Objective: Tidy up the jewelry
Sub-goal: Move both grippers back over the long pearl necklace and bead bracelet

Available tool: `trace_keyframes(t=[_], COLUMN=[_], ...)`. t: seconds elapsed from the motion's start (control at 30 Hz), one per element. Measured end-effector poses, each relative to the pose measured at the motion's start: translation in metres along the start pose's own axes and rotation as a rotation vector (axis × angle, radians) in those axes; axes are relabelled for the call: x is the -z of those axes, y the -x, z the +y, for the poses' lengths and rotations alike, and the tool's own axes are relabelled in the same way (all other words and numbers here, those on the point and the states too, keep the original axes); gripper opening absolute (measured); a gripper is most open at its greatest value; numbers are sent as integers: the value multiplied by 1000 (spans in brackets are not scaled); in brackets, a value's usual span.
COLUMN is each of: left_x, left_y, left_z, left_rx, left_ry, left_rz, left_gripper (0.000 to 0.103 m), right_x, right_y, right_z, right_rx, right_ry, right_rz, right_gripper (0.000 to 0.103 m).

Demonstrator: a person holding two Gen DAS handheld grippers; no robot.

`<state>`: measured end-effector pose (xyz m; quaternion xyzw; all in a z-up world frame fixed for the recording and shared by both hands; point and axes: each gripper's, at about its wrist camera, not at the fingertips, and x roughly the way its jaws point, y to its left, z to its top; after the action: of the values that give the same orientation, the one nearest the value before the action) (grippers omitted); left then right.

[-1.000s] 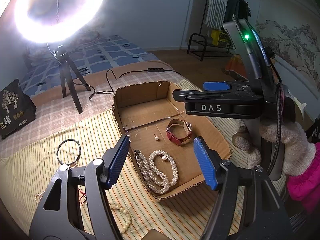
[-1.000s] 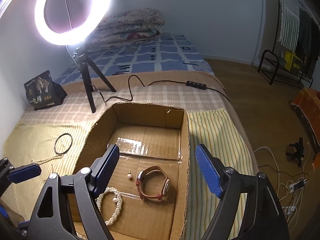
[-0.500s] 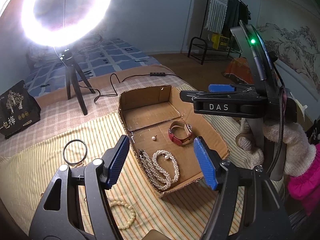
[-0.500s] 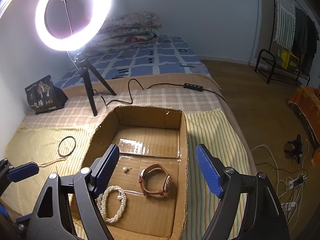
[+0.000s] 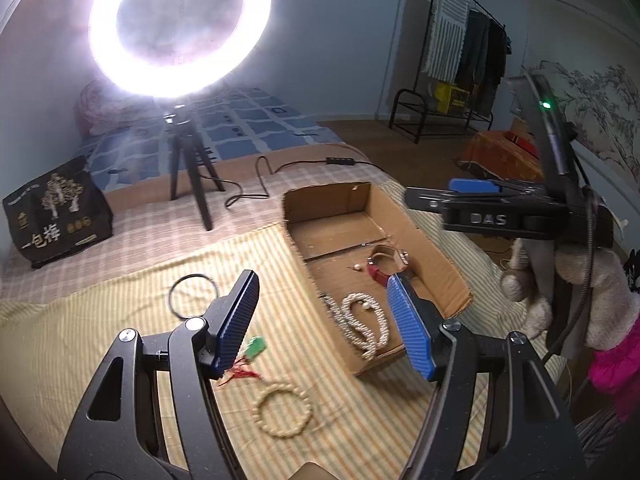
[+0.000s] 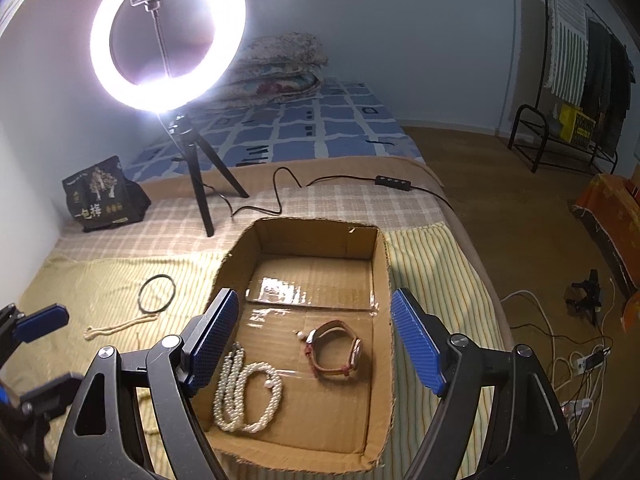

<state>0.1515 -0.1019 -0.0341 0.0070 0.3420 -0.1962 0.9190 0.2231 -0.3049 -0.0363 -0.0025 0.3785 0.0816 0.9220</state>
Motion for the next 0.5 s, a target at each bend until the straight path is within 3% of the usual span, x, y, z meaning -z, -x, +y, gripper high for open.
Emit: trace_keyframes(t=[0.27,0.5], left_x=[8,13], left_y=[23,40], left_z=[49,98], left_rx=[-59,-112], left_ry=[59,152], left_rz=[-9,-22], left_gripper=[69,69], right_x=[10,23], right_y=[19,35], right_z=[16,48], right_rx=[-25,-99], right_ry=[2,47], right_rz=[-9,-11], right_gripper=[79,79])
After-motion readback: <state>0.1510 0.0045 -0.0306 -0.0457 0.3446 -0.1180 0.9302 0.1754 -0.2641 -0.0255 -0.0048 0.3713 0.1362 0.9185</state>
